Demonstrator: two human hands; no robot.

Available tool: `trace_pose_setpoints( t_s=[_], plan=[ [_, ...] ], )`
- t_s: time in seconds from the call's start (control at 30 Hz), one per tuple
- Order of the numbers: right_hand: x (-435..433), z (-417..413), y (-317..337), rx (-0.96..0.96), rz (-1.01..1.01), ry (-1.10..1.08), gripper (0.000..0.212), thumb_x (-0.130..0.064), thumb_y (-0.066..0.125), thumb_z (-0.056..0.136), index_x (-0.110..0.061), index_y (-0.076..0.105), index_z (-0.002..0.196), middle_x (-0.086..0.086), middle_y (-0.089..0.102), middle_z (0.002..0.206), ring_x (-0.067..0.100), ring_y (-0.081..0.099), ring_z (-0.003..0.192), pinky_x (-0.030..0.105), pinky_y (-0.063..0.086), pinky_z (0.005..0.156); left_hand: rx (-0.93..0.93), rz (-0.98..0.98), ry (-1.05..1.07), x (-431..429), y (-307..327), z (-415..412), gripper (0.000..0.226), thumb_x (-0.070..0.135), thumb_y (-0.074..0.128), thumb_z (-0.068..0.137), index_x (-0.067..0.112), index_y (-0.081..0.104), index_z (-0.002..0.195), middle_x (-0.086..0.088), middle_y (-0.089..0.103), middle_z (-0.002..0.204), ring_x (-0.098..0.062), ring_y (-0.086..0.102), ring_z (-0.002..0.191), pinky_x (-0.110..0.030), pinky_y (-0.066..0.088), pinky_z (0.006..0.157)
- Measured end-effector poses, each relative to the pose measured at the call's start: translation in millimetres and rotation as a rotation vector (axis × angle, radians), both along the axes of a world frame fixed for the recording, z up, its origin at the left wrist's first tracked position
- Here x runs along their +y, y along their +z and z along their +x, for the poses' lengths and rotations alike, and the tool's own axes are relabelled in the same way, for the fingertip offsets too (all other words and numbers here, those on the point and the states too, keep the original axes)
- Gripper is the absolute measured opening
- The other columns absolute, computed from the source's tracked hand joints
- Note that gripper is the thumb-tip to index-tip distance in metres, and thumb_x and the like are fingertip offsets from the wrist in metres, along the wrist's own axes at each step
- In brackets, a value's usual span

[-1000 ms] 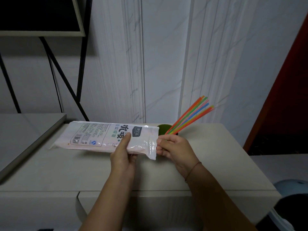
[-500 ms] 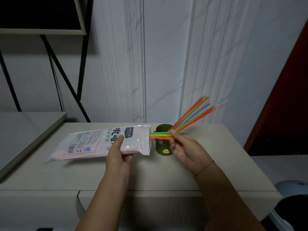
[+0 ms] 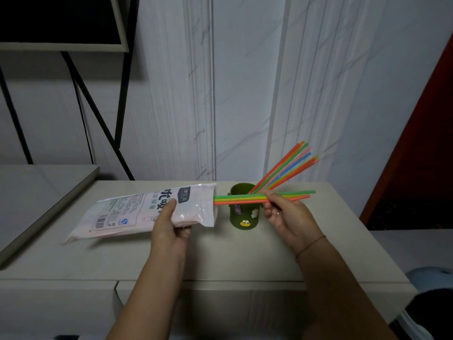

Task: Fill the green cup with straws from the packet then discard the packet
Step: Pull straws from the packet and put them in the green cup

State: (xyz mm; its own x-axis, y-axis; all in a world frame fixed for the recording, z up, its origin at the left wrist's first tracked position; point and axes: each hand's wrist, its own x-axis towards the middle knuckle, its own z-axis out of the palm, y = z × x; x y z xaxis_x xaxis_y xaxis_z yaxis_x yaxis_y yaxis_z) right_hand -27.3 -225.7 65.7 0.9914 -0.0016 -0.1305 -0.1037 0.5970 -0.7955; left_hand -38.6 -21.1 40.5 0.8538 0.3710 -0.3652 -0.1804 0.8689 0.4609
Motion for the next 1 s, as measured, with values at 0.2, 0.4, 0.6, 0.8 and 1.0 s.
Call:
trace_pose_setpoints(
  t_s=[0.2,0.4,0.6,0.8,1.0],
  plan=[
    [16.4,-0.6,-3.8,-0.059,0.031,0.033,0.007,-0.003,0.058,0.088,0.000,0.061,0.094,0.007,0.056,0.067,0.005,0.055,0.046,0.016,0.047,0.045,0.032,0.022,-0.053,-10.5,-1.7,0.6,0.045,0.000,0.064,0.083,0.017,0.054,0.123,-0.003,0.069,0.094,-0.017,0.068,0.081,-0.033,0.059,0.053],
    [35.2,-1.1,-7.9,-0.111,-0.076,-0.037,0.004,-0.005,0.061,0.087,-0.003,0.063,0.089,0.002,0.057,0.058,0.006,0.055,0.050,0.017,0.050,0.051,0.043,0.031,-0.087,-22.6,-3.3,-0.2,0.042,-0.001,0.064,0.083,0.016,0.054,0.120,-0.005,0.069,0.098,-0.019,0.068,0.084,-0.037,0.059,0.060],
    [-7.0,8.5,10.3,-0.157,-0.163,-0.297,0.006,-0.006,0.060,0.088,-0.003,0.062,0.082,-0.003,0.059,0.049,0.003,0.054,0.042,0.014,0.048,0.046,0.060,0.017,-0.039,-9.5,-2.9,1.4,0.042,0.001,0.064,0.084,0.016,0.053,0.121,-0.004,0.069,0.096,-0.017,0.067,0.081,-0.030,0.059,0.050],
    [-40.1,18.7,11.7,-0.176,-0.349,-0.505,0.012,-0.007,0.061,0.088,0.003,0.062,0.094,0.007,0.055,0.062,0.001,0.052,0.041,0.012,0.048,0.047,0.070,0.028,-0.040,-7.5,-2.7,2.9,0.040,0.001,0.065,0.083,0.018,0.055,0.119,-0.003,0.069,0.093,-0.017,0.067,0.080,-0.029,0.058,0.049],
    [-26.4,33.6,2.5,-0.206,-0.614,-0.496,0.011,-0.016,0.061,0.089,-0.006,0.063,0.086,0.004,0.059,0.063,0.006,0.055,0.051,0.014,0.050,0.052,0.068,0.041,-0.053,-11.6,-3.7,5.4,0.041,0.001,0.065,0.082,0.017,0.056,0.119,-0.002,0.069,0.092,-0.016,0.067,0.080,-0.027,0.058,0.049]
  ],
)
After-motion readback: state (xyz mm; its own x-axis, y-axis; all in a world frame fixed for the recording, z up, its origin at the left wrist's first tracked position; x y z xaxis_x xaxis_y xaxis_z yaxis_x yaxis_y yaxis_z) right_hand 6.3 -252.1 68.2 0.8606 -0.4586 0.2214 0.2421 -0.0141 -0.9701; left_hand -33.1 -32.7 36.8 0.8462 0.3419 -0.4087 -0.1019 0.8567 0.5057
